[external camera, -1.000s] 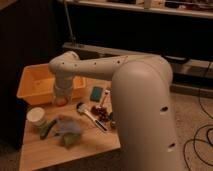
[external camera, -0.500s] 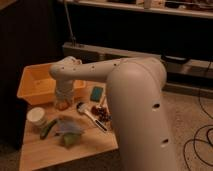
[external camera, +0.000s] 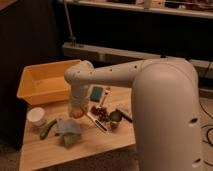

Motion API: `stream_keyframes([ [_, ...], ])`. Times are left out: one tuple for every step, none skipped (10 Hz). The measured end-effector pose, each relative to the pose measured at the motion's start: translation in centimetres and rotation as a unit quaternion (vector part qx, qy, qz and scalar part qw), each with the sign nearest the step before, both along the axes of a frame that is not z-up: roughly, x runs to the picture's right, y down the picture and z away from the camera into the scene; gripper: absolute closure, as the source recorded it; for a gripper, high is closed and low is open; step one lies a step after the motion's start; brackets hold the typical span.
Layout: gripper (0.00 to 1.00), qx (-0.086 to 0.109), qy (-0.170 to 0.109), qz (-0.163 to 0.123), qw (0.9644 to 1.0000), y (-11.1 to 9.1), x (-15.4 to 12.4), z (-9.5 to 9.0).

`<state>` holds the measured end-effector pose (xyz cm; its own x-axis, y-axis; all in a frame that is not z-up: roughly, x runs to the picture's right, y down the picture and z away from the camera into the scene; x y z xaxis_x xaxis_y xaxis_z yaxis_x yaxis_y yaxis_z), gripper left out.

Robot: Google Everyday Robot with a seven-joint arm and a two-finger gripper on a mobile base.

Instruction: Place apple in table surface

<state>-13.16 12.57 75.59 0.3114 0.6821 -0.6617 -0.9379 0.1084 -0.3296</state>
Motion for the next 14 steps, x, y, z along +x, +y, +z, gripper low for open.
stream_keyframes([
  [0.68, -0.013, 0.009, -0.002, 0.9999, 1.3, 1.4, -0.1],
  [0.68, -0.024, 0.015, -0.004, 0.9996, 2.3, 2.3, -0.1],
  [0.66, -0.033, 0.019, -0.006, 0.9992, 3.3, 2.8, -0.1],
  [0.61, -0.039, 0.022, -0.006, 0.999, 3.8, 3.2, -0.2],
  [0.51, -0.044, 0.029, -0.004, 0.9986, 4.4, 3.8, -0.1],
  [0.42, -0.048, 0.034, -0.001, 0.9983, 4.9, 4.3, 0.0],
  [0.37, -0.048, 0.039, 0.001, 0.9981, 5.4, 4.6, 0.3],
  [0.36, -0.05, 0.044, 0.002, 0.9978, 6.1, 4.9, 0.8],
  [0.36, -0.055, 0.046, 0.002, 0.9974, 6.7, 5.1, 1.3],
  [0.36, -0.06, 0.047, 0.003, 0.9971, 7.1, 5.1, 1.7],
  [0.36, -0.068, 0.045, 0.001, 0.9966, 7.4, 5.1, 1.8],
  [0.36, -0.073, 0.043, 0.001, 0.9964, 7.5, 5.1, 1.9],
  [0.36, -0.077, 0.04, 0.003, 0.9962, 7.5, 5.0, 1.8],
  [0.36, -0.079, 0.036, 0.007, 0.9962, 7.5, 5.0, 1.7],
])
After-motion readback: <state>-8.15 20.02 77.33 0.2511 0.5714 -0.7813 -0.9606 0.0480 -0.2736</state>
